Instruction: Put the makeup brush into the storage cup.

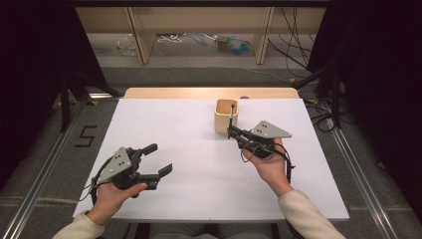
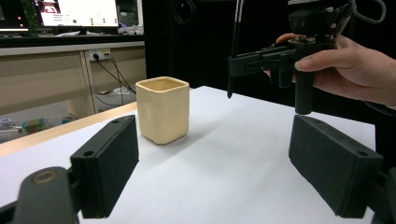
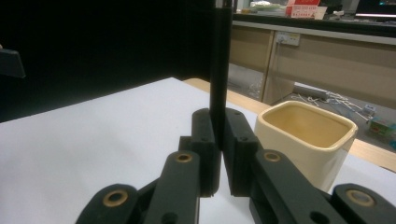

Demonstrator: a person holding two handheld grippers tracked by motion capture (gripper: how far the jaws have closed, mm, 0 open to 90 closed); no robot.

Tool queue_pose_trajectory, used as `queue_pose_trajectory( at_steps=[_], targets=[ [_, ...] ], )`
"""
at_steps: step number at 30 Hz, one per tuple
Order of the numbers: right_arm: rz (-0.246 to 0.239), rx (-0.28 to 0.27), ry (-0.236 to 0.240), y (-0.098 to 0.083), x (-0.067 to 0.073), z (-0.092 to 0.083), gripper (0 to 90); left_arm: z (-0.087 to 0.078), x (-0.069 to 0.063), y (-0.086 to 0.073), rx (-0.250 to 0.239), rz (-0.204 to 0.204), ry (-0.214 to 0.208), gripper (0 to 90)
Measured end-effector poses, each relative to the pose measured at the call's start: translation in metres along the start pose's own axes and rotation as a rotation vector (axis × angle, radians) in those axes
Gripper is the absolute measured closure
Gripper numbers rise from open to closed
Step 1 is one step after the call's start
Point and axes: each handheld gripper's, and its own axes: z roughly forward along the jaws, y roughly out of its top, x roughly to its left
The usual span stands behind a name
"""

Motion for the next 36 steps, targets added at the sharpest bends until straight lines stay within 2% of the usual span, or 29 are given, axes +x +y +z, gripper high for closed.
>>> queue_pose_trajectory(
  at_steps=[4, 5, 6, 11, 18, 36],
  targets=[
    [0.0, -0.003, -0.006, 0.002, -0.001, 0.002, 84.4, 0.0, 0.0, 0.0, -0.002, -0.003, -0.001, 15.8],
    [0.013, 0.019, 0.008, 0.002, -0.002, 0.002, 84.4, 0.0, 0.0, 0.0, -0.001, -0.005, 0.001, 15.8],
    [0.002, 0.002, 0.0, 0.002, -0.003, 0.003, 84.4, 0.0, 0.0, 0.0, -0.001, -0.006, 0.001, 15.8],
    [0.002, 0.011, -0.007, 0.002, -0.004, 0.004, 84.4, 0.0, 0.0, 0.0, 0.0, -0.003, 0.001, 15.8],
    [0.006, -0.01, -0.013, 0.003, -0.007, 0.006, 84.4, 0.001, 0.0, 0.0, 0.0, 0.0, 0.003, 15.9],
    [0.013, 0.012, -0.019, 0.003, -0.011, 0.011, 84.4, 0.0, 0.0, 0.0, -0.003, -0.001, 0.007, 15.9]
  ],
)
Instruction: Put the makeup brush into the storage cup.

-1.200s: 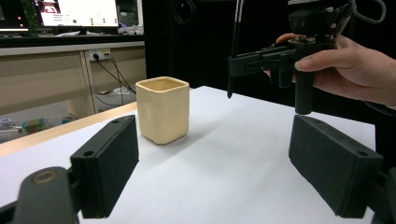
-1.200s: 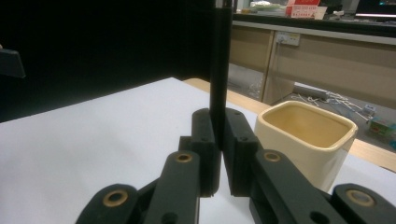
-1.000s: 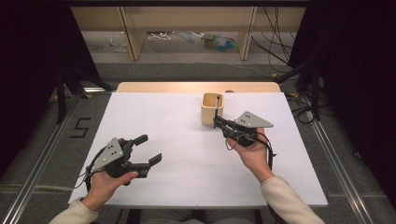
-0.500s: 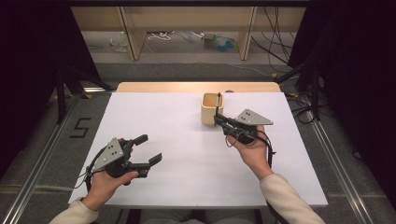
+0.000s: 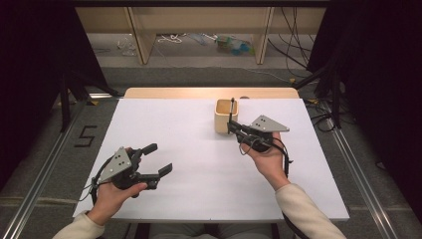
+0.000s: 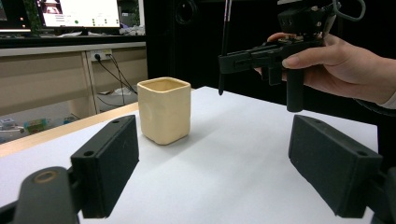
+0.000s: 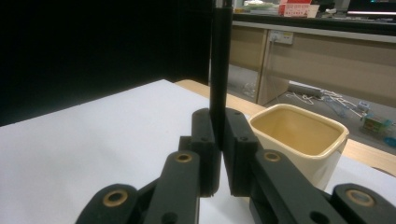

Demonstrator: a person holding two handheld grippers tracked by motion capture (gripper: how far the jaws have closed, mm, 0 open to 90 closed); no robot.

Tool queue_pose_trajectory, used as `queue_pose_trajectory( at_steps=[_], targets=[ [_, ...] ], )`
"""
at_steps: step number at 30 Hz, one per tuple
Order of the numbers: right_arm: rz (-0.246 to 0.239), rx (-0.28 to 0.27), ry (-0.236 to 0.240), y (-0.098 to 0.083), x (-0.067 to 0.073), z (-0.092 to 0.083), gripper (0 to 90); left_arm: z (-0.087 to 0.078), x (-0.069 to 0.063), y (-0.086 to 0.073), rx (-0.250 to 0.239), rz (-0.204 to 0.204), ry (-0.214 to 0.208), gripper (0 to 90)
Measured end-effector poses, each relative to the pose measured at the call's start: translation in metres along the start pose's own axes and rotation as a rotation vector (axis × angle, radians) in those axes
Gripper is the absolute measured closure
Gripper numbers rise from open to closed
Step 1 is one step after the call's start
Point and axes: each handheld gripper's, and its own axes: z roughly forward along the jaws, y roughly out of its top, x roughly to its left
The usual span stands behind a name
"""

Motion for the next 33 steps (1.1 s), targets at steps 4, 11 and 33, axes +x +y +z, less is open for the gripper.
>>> queue_pose_trajectory(
  at_steps=[4, 11, 33],
  targets=[
    [0.004, -0.012, 0.002, 0.0003, -0.0011, 0.0013, 84.3, -0.0001, 0.0002, 0.0, 0.0, -0.001, 0.001, 15.9],
    [0.005, -0.016, -0.003, 0.0021, -0.0015, 0.0058, 84.4, 0.0001, 0.0001, -0.0003, 0.0, -0.007, 0.001, 15.9],
    [0.007, -0.026, -0.021, 0.0085, -0.0064, 0.0091, 84.4, -0.0006, -0.0004, 0.0005, 0.001, 0.001, 0.004, 16.0]
  ],
)
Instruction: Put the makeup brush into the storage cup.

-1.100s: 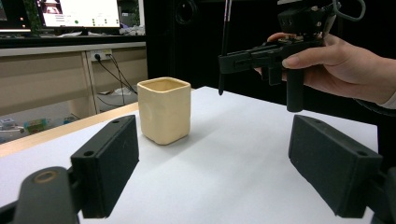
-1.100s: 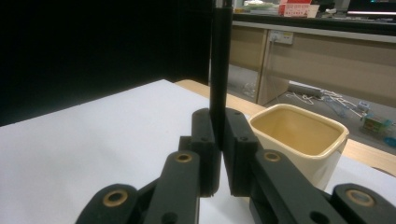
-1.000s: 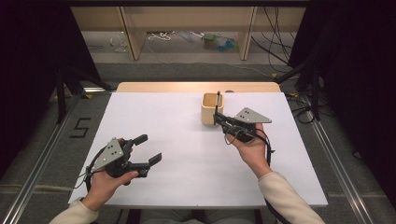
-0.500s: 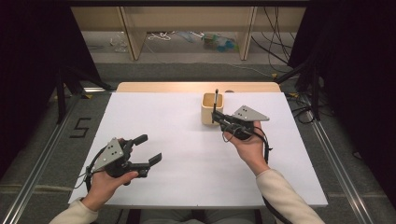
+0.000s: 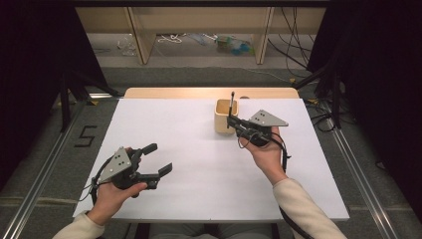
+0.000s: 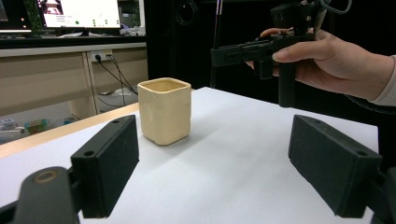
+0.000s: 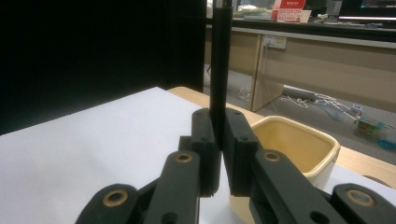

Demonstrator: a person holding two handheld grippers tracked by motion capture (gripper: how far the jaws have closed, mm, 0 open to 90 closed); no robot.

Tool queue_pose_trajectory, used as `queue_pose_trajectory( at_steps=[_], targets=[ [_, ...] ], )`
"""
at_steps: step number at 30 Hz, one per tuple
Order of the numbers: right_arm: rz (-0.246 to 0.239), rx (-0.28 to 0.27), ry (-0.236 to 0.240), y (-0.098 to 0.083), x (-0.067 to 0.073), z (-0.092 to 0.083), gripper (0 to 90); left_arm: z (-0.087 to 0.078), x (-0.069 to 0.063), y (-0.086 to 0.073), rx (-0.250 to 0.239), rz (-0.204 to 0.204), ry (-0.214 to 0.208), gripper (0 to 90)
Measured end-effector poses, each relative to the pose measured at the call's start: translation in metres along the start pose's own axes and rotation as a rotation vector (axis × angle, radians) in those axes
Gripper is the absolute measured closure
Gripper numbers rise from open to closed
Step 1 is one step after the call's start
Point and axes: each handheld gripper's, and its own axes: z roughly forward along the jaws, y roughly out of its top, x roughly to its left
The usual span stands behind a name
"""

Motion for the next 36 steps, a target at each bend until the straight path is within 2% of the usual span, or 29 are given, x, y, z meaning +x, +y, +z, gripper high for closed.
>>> queue_pose_trajectory(
  at_steps=[36],
  targets=[
    [0.001, -0.005, -0.029, 0.0062, -0.0087, 0.0092, 84.4, -0.0001, 0.0007, 0.0, -0.004, -0.006, 0.0, 16.1]
  ],
)
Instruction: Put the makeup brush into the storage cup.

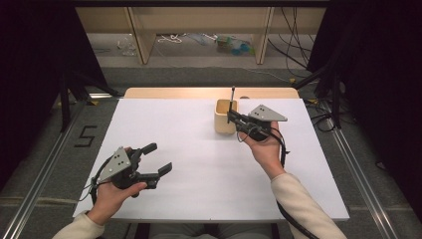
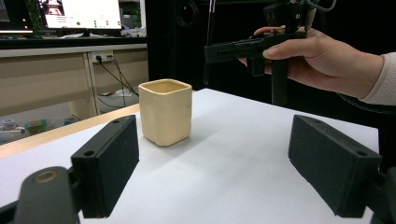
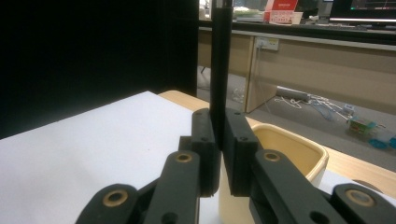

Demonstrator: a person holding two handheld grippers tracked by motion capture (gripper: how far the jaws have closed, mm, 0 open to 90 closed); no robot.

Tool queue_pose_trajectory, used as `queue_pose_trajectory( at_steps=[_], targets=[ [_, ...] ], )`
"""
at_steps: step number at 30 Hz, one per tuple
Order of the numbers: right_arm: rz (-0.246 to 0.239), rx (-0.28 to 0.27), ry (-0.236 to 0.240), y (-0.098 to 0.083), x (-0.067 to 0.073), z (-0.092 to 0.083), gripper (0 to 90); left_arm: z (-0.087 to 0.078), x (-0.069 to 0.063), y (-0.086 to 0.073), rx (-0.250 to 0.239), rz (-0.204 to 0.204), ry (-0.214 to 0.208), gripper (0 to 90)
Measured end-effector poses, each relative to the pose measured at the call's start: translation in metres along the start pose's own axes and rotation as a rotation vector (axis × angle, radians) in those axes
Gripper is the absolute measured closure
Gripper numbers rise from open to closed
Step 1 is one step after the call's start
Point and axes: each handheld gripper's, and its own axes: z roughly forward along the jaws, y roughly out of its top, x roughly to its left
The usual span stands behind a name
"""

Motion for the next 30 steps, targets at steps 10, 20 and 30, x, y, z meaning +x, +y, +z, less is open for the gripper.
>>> queue_pose_trajectory(
  at_steps=[10, 20, 30],
  targets=[
    [0.006, 0.001, -0.01, 0.0022, -0.0023, 0.0038, 84.4, -0.0002, 0.0004, 0.0, -0.001, -0.002, 0.001, 16.1],
    [0.026, 0.0, -0.004, 0.0045, -0.0034, 0.0071, 84.4, -0.0003, 0.0004, 0.0, -0.002, -0.006, 0.001, 16.1],
    [0.011, -0.002, -0.029, 0.0061, -0.0089, 0.0089, 84.4, -0.0001, 0.0005, -0.0001, -0.003, -0.006, 0.0, 16.1]
  ],
)
